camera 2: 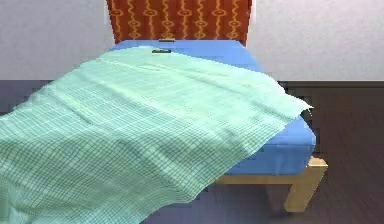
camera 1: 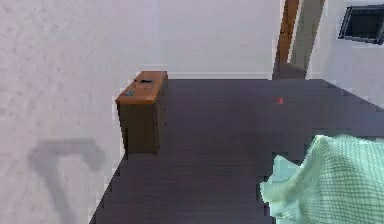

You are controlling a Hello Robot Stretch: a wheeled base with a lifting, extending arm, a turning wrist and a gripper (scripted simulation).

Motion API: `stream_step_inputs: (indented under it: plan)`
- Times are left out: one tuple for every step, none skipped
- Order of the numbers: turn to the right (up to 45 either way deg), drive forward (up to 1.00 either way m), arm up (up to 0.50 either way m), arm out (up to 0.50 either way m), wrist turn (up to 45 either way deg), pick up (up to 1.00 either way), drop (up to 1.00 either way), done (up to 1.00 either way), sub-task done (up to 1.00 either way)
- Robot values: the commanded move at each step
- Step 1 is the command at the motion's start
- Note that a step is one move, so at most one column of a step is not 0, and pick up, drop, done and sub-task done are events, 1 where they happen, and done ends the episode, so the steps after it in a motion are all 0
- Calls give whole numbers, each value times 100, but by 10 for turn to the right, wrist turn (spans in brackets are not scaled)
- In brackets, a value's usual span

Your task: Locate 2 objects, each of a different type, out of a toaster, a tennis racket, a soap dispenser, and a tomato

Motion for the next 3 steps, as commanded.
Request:
stream_step_inputs:
  plan:
    - [0,100,0,0,0,0,0,0,0]
    - [0,70,0,0,0,0,0,0,0]
    - [390,0,0,0,0,0,0,0,0]
